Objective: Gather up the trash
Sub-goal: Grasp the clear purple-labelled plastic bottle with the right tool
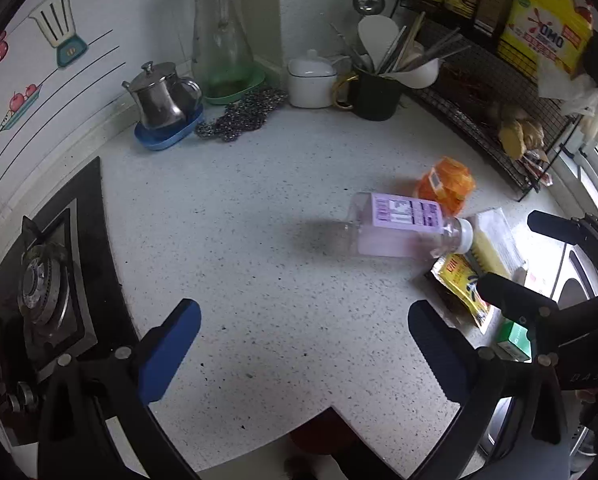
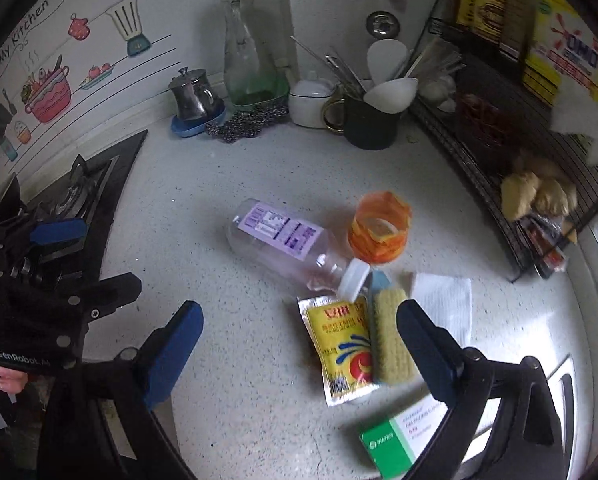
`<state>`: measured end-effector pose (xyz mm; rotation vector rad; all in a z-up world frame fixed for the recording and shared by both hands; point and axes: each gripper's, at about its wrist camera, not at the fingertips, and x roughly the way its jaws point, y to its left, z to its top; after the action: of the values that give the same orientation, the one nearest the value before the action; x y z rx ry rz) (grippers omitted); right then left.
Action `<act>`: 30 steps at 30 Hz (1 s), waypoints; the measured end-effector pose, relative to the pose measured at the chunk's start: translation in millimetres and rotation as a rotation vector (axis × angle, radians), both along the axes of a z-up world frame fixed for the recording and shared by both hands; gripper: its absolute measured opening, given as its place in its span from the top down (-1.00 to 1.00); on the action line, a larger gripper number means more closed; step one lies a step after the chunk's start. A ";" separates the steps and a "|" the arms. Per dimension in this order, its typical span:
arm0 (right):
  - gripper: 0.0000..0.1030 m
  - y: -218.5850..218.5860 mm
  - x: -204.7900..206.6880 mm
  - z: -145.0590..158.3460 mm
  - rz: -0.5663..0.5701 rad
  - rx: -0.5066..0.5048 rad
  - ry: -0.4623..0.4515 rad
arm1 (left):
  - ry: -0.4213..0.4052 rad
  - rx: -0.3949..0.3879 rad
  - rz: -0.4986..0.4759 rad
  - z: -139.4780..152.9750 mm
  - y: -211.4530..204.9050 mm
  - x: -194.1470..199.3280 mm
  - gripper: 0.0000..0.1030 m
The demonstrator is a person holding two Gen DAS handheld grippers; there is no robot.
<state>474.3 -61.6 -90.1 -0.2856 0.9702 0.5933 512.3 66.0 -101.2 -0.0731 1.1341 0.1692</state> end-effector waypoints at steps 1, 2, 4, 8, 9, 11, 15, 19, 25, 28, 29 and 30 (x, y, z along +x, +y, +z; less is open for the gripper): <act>-0.89 7.3 5.9 -2.4 0.029 -0.004 0.002 | 0.002 0.002 0.011 -1.6 4.8 1.4 -1.00; -0.89 13.0 12.0 -6.0 0.053 -0.012 0.003 | 0.006 0.004 0.027 -3.8 11.3 3.2 -1.00; -0.89 27.2 23.2 -13.2 0.108 -0.042 -0.005 | 0.010 0.002 0.050 -8.3 20.9 6.4 -1.00; -0.89 44.8 38.3 -29.0 0.192 -0.086 0.001 | 0.032 -0.003 0.079 -26.6 35.0 13.7 -1.00; -0.89 48.8 41.8 -34.1 0.210 -0.097 0.003 | 0.037 -0.006 0.080 -31.8 36.8 15.1 -1.00; -0.89 54.0 49.1 -43.5 0.238 -0.128 0.001 | 0.052 -0.007 0.083 -43.2 39.0 18.3 -1.00; -0.86 65.4 60.1 -60.7 0.301 -0.156 0.027 | 0.060 -0.029 0.082 -57.5 40.4 26.9 -1.00; -0.72 74.9 71.8 -76.4 0.354 -0.187 0.045 | 0.054 -0.029 0.061 -65.6 37.4 39.0 -1.00; -0.15 76.7 73.3 -93.6 0.385 -0.195 0.062 | 0.068 -0.012 0.046 -72.3 30.1 48.0 -1.00; -0.01 74.8 68.6 -90.0 0.359 -0.164 0.055 | 0.068 -0.006 0.039 -68.8 29.3 46.5 -1.00; 0.00 73.6 65.9 -86.9 0.350 -0.152 0.046 | 0.067 -0.007 0.035 -65.2 28.7 44.7 -1.00; 0.01 71.7 62.5 -81.7 0.340 -0.140 0.036 | 0.063 -0.008 0.034 -61.7 28.3 43.1 -1.00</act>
<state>536.8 10.1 -171.8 -0.5741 1.0069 0.8432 555.4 94.3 -162.8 -0.0941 1.1969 0.1984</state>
